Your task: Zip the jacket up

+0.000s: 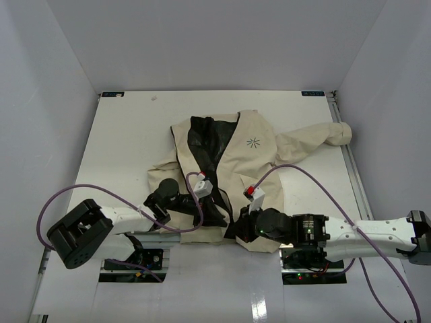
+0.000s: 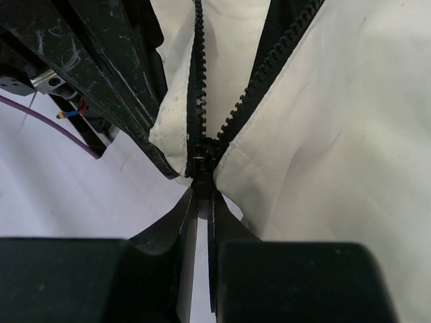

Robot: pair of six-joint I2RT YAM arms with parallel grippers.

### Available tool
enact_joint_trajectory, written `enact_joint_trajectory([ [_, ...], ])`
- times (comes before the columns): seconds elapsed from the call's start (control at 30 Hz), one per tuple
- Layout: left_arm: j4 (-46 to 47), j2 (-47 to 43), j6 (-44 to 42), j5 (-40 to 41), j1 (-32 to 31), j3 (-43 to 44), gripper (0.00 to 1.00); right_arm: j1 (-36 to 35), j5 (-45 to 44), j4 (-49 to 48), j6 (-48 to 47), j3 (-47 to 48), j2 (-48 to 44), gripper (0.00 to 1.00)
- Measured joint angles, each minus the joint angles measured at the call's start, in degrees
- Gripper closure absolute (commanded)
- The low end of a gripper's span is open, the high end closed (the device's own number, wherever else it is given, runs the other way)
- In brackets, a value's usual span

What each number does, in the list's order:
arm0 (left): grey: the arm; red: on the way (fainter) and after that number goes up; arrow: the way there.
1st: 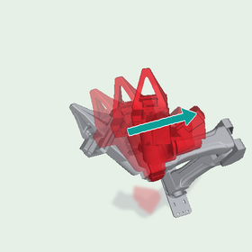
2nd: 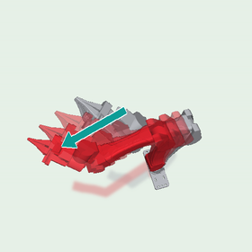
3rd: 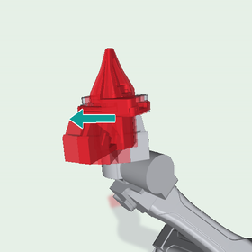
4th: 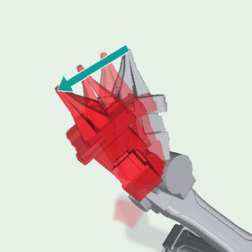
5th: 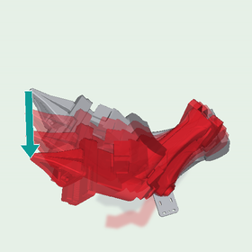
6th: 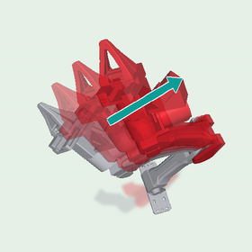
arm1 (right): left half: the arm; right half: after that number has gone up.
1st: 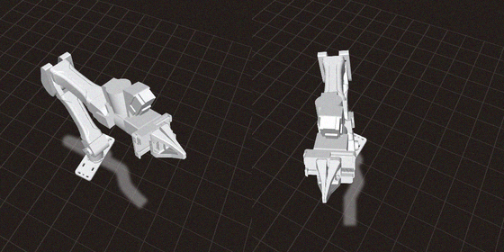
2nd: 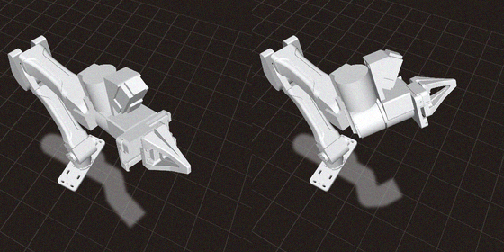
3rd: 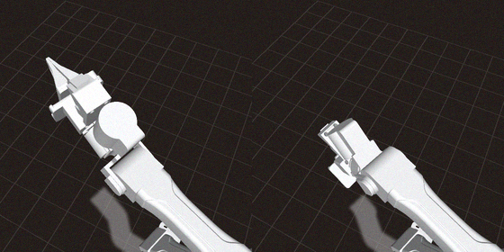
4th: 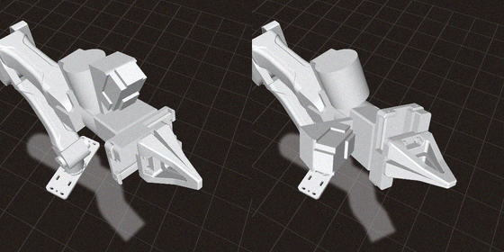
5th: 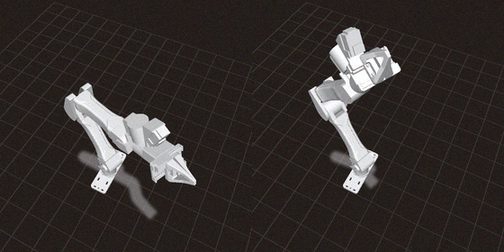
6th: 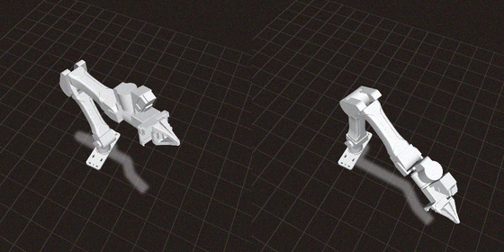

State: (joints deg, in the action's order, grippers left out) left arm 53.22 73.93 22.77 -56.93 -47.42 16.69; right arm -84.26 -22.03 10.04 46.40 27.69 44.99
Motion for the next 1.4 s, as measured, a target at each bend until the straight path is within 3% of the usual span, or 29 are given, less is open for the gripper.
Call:
enact_joint_trajectory([
  [0.47,-8.7,-1.5,-4.3,3.3,-0.3,0.2,1.0,-1.4,-7.7,21.2,-1.6,18.3,12.2,0.92],
  [0.67,-9.1,-3.7,-5.2,4.1,-0.9,0.2,1.0,-1.5,-10.6,26.1,-3.8,23.5,14.9,0.92],
  [1.03,-8.8,-4.4,-5.6,5.8,-1.2,-0.3,1.0,-0.4,-18.4,27.7,-11.9,30.7,21.7,0.92],
  [1.4,-7.5,-10.5,-3.4,12.7,-1.8,-5.7,1.0,15.3,-15.2,13.8,-24.9,32.2,32.3,0.92],
])
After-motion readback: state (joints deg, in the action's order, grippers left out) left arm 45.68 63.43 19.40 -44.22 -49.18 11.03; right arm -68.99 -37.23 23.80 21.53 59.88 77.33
